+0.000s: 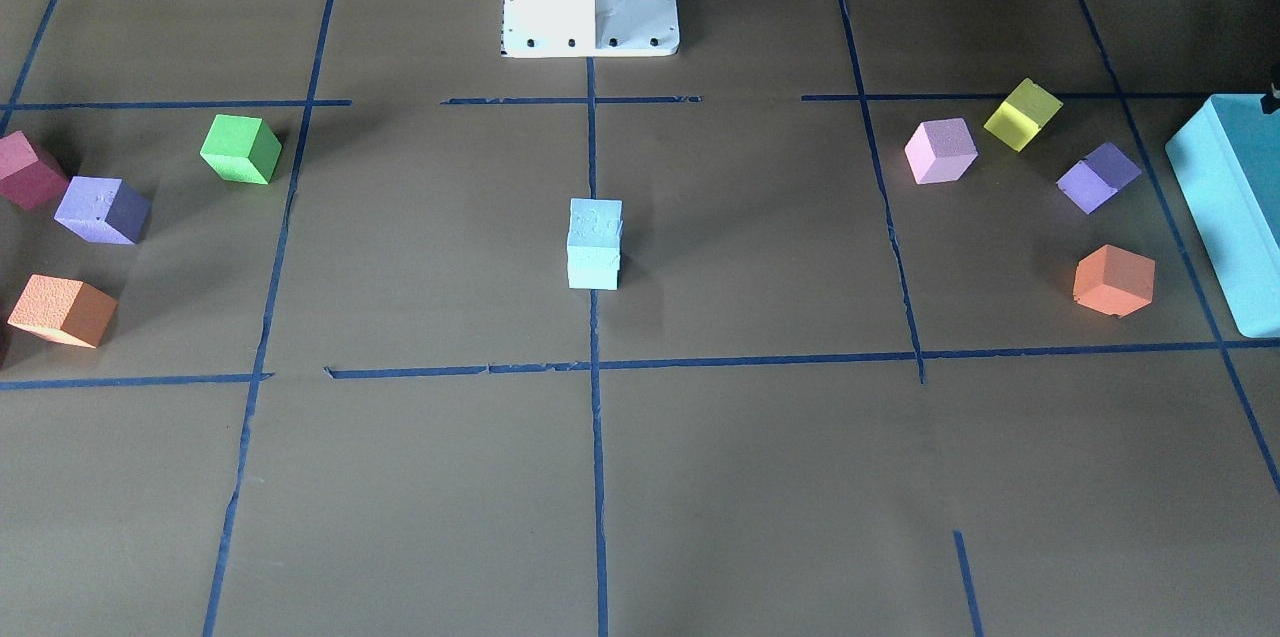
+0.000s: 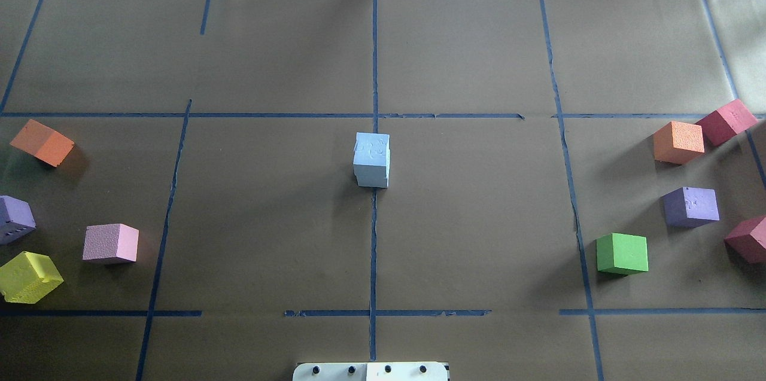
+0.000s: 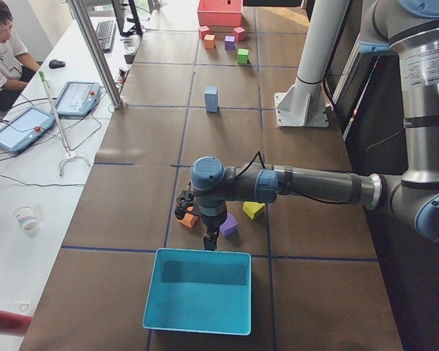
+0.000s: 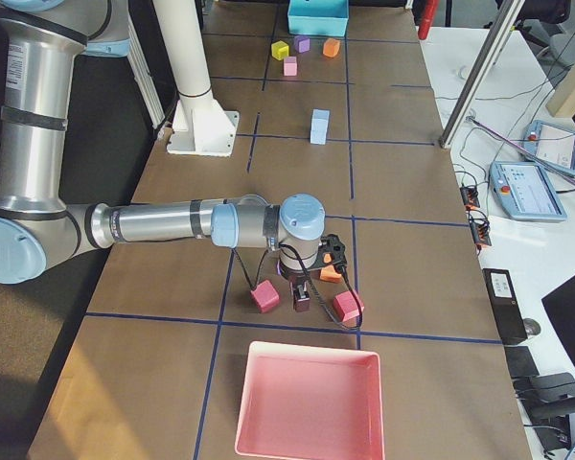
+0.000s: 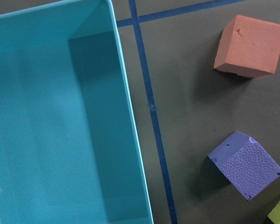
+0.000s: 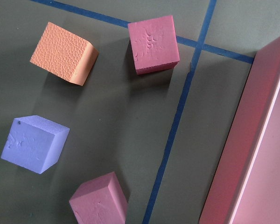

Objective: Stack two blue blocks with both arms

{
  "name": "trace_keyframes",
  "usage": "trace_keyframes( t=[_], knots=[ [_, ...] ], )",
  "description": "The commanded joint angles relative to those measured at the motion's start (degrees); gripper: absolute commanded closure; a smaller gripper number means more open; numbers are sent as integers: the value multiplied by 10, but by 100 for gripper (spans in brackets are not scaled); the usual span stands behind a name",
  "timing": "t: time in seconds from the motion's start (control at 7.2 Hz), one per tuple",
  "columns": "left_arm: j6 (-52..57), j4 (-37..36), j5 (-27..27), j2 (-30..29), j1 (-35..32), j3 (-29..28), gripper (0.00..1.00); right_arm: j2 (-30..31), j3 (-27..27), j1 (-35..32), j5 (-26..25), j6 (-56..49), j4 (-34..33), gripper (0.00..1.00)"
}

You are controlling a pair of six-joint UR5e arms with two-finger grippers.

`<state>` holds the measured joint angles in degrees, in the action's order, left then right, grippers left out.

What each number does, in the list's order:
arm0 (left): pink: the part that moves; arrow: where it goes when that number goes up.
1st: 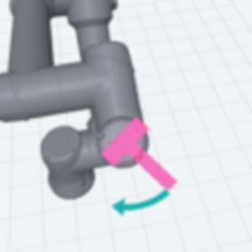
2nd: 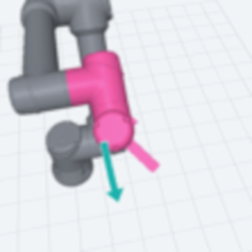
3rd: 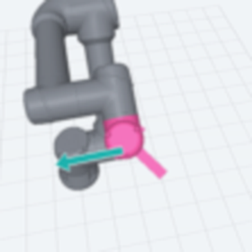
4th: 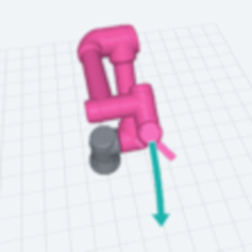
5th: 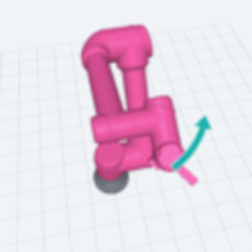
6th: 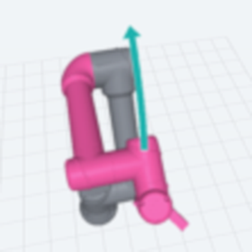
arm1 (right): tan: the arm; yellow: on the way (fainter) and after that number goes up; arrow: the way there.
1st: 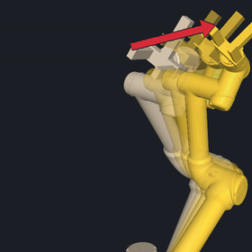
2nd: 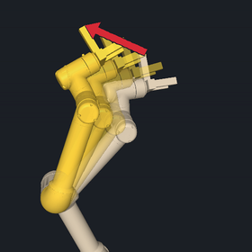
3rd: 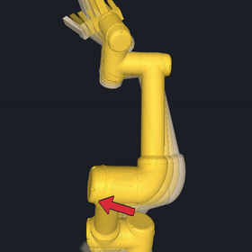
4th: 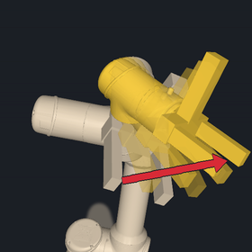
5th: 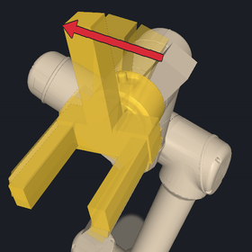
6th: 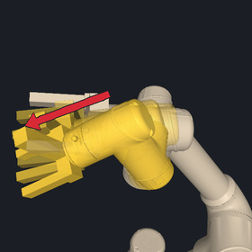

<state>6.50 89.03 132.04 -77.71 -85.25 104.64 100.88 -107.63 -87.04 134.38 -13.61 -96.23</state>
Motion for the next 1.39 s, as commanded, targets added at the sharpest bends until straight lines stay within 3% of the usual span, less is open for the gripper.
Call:
trace_keyframes(
  t=[0.0,0.28,1.25],
  knots=[
    [-3,11,3,-3,-1,-19,0,-1,0,3,0,-2,0,0],
    [0,8,44,4,-3,1,0,-1,2,4,0,-2,1,0],
    [0,6,44,6,-3,-10,0,-1,2,15,0,-1,1,0]
  ],
)
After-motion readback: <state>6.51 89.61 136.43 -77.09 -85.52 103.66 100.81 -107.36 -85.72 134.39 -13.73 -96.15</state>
